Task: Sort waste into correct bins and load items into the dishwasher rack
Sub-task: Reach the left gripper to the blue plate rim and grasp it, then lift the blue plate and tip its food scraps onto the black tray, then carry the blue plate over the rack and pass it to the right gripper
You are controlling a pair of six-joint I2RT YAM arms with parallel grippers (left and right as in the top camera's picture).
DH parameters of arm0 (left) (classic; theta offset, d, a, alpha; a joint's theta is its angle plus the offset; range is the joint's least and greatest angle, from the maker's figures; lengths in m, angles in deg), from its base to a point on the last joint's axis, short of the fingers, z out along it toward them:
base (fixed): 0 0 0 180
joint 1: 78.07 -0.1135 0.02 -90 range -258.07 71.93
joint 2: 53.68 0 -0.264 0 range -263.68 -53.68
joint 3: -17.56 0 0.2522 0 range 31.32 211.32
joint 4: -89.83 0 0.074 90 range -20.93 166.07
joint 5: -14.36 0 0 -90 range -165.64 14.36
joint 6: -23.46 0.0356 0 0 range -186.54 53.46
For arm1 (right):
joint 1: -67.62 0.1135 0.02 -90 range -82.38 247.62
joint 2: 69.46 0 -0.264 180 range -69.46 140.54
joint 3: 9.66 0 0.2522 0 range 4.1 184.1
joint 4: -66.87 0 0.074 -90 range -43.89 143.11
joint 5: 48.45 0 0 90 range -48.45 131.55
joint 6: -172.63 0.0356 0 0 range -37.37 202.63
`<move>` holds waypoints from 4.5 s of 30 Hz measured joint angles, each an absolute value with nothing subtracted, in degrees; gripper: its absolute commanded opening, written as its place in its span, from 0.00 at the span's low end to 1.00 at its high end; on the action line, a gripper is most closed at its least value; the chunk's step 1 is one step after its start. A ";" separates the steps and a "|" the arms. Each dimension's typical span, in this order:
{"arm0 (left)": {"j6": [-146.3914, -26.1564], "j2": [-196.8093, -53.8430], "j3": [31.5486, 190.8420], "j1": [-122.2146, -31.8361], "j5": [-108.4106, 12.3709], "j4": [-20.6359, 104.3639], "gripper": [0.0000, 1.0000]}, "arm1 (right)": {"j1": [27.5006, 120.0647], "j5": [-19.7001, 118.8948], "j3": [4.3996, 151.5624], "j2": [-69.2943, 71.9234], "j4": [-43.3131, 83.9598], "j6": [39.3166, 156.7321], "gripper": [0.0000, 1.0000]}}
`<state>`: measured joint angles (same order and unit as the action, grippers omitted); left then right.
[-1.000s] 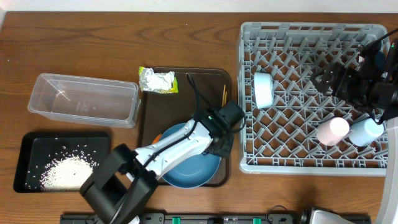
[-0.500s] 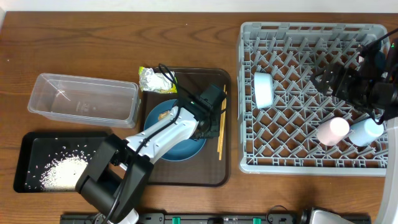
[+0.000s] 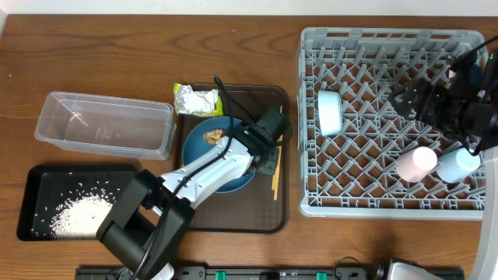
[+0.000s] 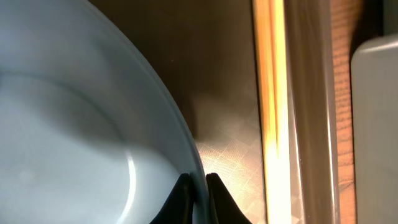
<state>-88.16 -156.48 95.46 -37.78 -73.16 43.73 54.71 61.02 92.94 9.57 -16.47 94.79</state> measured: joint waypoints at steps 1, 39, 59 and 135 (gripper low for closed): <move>-87.36 -156.48 95.46 -37.56 -73.31 43.73 0.13 | 54.71 61.02 92.94 9.57 -16.47 94.79 0.99; -88.38 -127.83 102.02 -37.15 -76.94 27.30 0.06 | 54.71 61.02 92.94 9.57 -15.25 94.75 0.99; -93.10 -103.90 102.02 -77.58 -79.95 19.93 0.06 | 54.71 61.04 92.92 9.57 -15.42 94.75 0.99; -60.08 -114.02 90.08 -122.54 -1.51 34.03 0.06 | 54.71 61.04 92.92 9.57 -16.47 94.77 0.99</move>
<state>-60.08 -114.02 90.08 -122.54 -1.51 34.03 54.71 61.04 92.92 9.57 -16.47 94.77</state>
